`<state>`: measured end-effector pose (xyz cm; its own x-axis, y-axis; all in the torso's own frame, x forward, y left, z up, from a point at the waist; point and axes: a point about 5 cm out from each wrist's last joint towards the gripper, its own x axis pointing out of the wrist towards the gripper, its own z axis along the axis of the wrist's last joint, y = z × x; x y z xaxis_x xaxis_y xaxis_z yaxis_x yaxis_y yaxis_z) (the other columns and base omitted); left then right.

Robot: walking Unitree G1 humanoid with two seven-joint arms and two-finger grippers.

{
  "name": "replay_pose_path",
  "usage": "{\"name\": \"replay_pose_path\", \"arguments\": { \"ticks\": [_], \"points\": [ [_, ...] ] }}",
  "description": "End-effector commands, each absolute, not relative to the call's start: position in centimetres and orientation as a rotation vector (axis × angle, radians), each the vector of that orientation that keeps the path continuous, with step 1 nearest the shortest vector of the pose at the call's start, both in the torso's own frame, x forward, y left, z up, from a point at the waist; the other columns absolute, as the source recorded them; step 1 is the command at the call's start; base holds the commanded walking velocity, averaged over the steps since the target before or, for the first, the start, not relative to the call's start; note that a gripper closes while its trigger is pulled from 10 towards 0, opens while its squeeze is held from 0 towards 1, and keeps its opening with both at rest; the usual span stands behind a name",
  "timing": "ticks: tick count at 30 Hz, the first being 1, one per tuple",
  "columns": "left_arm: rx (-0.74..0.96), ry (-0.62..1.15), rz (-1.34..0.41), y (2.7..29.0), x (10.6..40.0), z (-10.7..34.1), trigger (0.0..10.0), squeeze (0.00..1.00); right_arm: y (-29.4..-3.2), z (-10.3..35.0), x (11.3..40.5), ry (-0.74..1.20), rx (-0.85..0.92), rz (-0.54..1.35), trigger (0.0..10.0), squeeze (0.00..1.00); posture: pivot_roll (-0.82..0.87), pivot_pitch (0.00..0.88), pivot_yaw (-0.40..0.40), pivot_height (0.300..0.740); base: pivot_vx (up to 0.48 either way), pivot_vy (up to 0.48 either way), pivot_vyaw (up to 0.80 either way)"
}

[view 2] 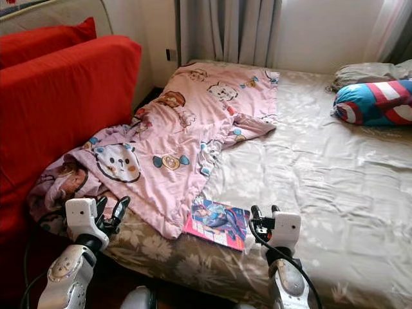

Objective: Clean up the room

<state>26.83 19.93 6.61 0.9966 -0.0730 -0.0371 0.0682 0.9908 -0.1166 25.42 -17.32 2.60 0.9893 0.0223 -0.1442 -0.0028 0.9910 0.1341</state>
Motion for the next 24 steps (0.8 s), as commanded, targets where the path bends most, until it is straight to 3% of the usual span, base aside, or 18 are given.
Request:
{"name": "replay_pose_path", "arguments": {
  "ticks": [1, 10, 20, 24],
  "points": [
    [-0.128, 0.035, -0.075, 20.0, 26.9, 6.9, 10.0, 0.0, -17.2, 2.3, 25.4, 0.167, 0.143, 0.019, 10.0, 0.0, -0.04, 0.047, -0.012, 0.652, 0.315, 0.0, 0.0],
    [-0.129, 0.035, -0.078, 19.9, 26.9, 7.0, 10.0, 0.0, -17.1, 2.1, 25.4, 0.178, 0.143, 0.027, 10.0, 0.0, -0.04, 0.045, -0.014, 0.652, 0.318, 0.0, 0.0],
    [-0.136, 0.027, -0.111, 19.2, 27.2, 7.4, 10.0, 0.0, -17.1, 0.9, 25.8, 0.28, 0.088, 0.091, 10.0, 0.0, -0.04, 0.067, -0.012, 0.652, 0.0, 0.0, 0.0],
    [-0.143, 0.036, -0.124, 18.8, 27.0, 7.3, 10.0, 0.0, -17.7, -0.2, 26.4, 0.392, -0.02, 0.132, 10.0, 0.0, -0.03, 0.092, -0.009, 0.652, 0.0, 0.0, 0.0]
  ]
}}
